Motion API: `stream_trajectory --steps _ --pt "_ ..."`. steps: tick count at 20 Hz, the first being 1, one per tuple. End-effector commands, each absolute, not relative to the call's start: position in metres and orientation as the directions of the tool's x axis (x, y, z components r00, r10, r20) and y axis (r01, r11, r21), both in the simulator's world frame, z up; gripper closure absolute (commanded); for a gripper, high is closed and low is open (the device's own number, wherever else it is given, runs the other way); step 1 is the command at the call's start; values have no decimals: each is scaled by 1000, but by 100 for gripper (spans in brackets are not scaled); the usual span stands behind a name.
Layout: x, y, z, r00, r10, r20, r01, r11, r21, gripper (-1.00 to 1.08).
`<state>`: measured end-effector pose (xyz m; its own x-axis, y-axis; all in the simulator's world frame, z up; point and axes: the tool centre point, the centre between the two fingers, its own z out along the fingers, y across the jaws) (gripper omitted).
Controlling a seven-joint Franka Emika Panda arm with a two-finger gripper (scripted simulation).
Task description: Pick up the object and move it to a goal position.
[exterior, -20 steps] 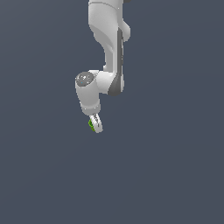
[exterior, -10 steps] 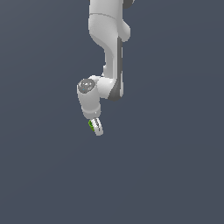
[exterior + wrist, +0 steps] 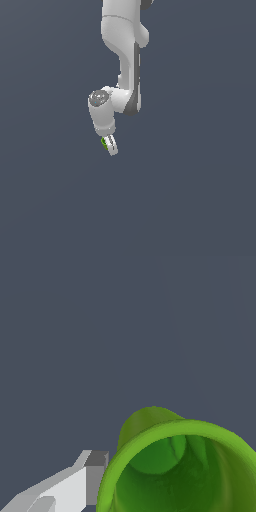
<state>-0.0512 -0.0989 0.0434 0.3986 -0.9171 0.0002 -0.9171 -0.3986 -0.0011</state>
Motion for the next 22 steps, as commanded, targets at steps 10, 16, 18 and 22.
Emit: stream_trajectory --steps 10,16,18,22 --pt "-57 -94 66 399 -917 0 -917 -399 -2 108" --pt "-66 -87 102 398 -917 -1 -917 -398 -2 108" --pt "-69 -84 117 398 -918 -1 -918 -398 -2 108" --pt "-78 -78 154 397 -918 -1 -918 -397 -2 108"
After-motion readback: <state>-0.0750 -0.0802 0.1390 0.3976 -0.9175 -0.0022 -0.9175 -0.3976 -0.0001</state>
